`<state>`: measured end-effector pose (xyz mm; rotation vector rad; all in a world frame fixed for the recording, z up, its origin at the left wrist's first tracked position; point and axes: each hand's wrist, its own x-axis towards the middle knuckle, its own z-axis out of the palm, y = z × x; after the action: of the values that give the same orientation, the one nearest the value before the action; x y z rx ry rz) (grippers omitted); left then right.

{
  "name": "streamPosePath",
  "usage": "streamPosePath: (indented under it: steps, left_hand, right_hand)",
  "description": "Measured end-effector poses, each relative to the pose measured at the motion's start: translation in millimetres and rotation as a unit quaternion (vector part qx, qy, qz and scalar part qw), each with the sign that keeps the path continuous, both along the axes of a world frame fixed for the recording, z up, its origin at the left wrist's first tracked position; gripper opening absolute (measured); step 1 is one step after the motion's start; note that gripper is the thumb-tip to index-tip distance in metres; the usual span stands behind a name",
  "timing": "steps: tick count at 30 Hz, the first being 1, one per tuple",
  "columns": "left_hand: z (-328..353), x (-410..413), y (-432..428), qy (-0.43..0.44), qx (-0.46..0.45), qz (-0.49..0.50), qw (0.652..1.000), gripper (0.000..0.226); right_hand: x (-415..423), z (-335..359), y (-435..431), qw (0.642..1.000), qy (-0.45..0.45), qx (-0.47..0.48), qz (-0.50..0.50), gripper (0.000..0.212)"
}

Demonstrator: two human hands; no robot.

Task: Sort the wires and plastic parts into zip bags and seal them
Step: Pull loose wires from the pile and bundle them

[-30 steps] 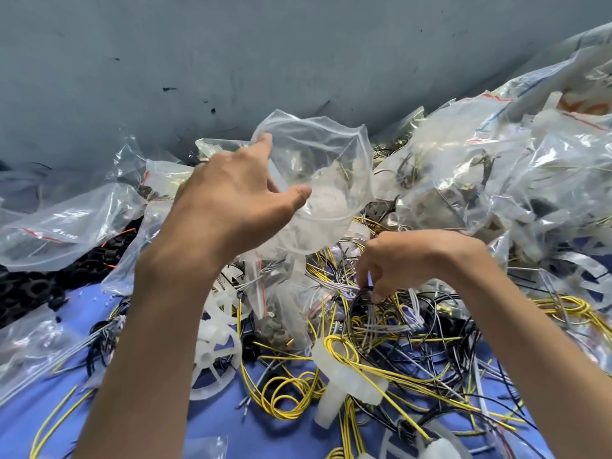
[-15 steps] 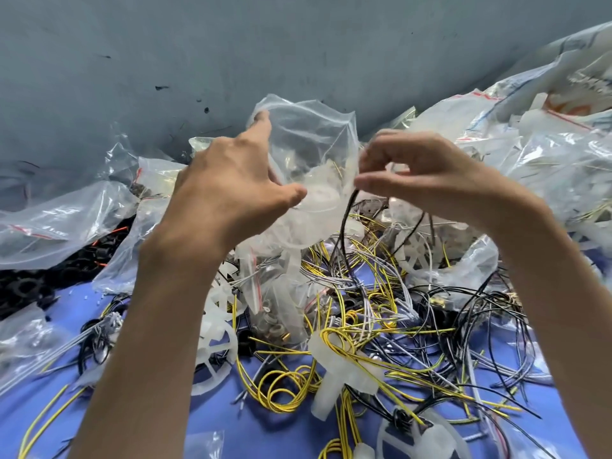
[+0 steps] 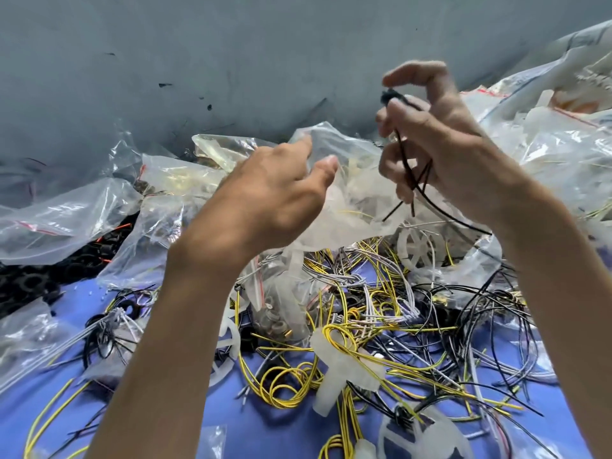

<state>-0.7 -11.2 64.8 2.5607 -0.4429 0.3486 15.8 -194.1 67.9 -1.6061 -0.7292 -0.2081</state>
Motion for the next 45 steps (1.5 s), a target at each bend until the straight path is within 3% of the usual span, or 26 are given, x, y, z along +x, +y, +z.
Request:
streamPosePath:
  steps: [7,11,16,19,24,29,35,38,45]
  left_hand:
    - [3.1,-5.4,-4.9,-0.037,-0.038,-0.010,0.999,0.054]
    - [2.2,-5.0,-6.9,-0.027,-0.030,-0.029,0.999,0.063]
    - [0.6,-3.7,-8.6,0.005,-0.030,-0.102,0.994,0.057]
    - [-3.4,3.5,-8.8,-0.003,-0.019,-0.129,0.991,0.068]
    - [-8.0,10.6,-3.3,0.032,-0.114,-0.181,0.976,0.040]
    - [-6.8,9.5,1.5,0.039,-0.145,-0.222,0.963,0.030]
    - [-9.5,10.2,1.1,0.058,-0.085,-0.246,0.964,0.034]
    - [-9.6,7.1,-0.9,0.051,-0.069,-0.251,0.964,0.018]
    - [-12.5,6.9,-6.4,0.036,-0.090,-0.209,0.973,0.027]
  right_hand:
    - [-0.1,-6.6,3.3,0.962,-0.119,-0.224,-0.101,0.044]
    - [0.3,-7.4,13.1,0.960,-0.146,-0.175,-0.165,0.032]
    - [-5.3,-9.5,23.9,0.999,-0.021,-0.017,0.021,0.020]
    - [-5.1,-14.0,29.8,0.998,-0.048,-0.032,-0.005,0.017]
    - [-9.2,-15.7,41.8,0.997,-0.069,0.029,-0.010,0.014]
    - [-9.3,-19.0,44.8,0.986,-0.154,-0.006,-0.069,0.014]
    - [-13.7,-20.3,44.9,0.985,-0.150,-0.041,-0.081,0.011]
    - [-14.4,-19.7,44.8,0.985,-0.154,-0.047,-0.065,0.014]
    - [-11.8,-9.1,33.6,0.977,-0.168,-0.119,-0.059,0.011]
